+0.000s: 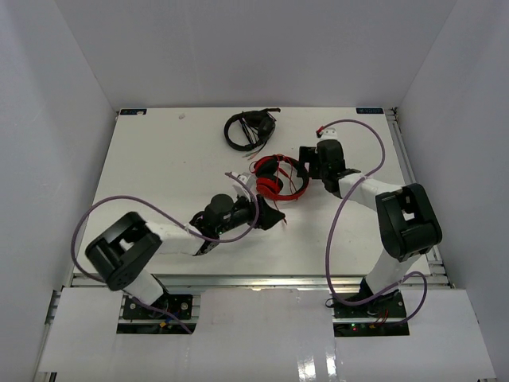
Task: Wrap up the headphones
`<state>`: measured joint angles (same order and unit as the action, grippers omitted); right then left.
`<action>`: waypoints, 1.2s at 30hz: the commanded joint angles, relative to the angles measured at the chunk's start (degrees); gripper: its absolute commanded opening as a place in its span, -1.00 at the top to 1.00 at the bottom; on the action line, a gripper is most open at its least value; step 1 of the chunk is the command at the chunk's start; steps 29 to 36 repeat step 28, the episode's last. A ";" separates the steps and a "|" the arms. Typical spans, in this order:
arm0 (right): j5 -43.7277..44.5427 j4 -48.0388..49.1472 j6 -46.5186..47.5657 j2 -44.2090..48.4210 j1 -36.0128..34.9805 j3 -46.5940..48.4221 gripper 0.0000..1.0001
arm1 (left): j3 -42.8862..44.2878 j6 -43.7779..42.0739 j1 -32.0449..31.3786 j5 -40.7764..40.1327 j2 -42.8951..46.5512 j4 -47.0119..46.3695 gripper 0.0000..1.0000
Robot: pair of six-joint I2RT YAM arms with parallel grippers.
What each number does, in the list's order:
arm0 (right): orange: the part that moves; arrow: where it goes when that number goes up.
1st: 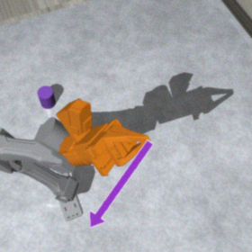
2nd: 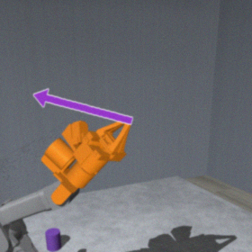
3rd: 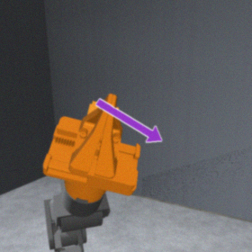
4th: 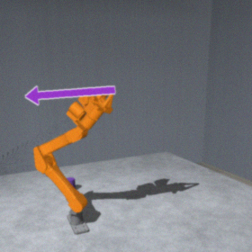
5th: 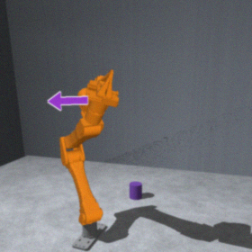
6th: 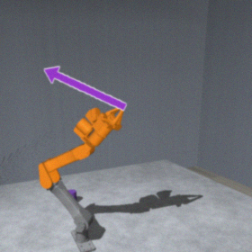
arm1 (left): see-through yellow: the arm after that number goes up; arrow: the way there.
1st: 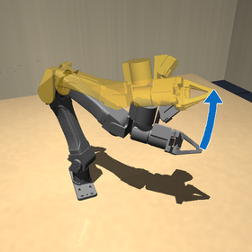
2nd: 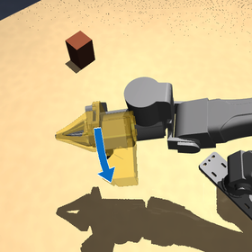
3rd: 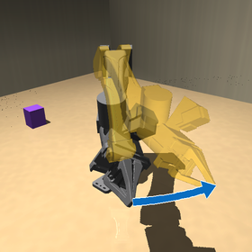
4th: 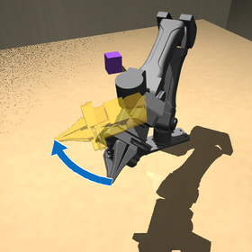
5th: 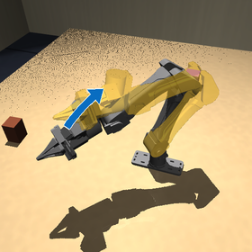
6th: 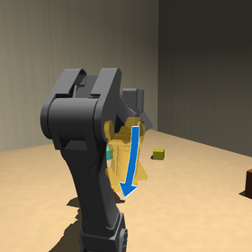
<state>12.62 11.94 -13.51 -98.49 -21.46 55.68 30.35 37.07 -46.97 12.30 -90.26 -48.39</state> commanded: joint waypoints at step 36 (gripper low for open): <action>-12.00 -31.98 28.71 61.35 13.65 -18.40 -0.80 | -0.03 -27.31 -0.49 -11.48 63.46 63.79 -0.96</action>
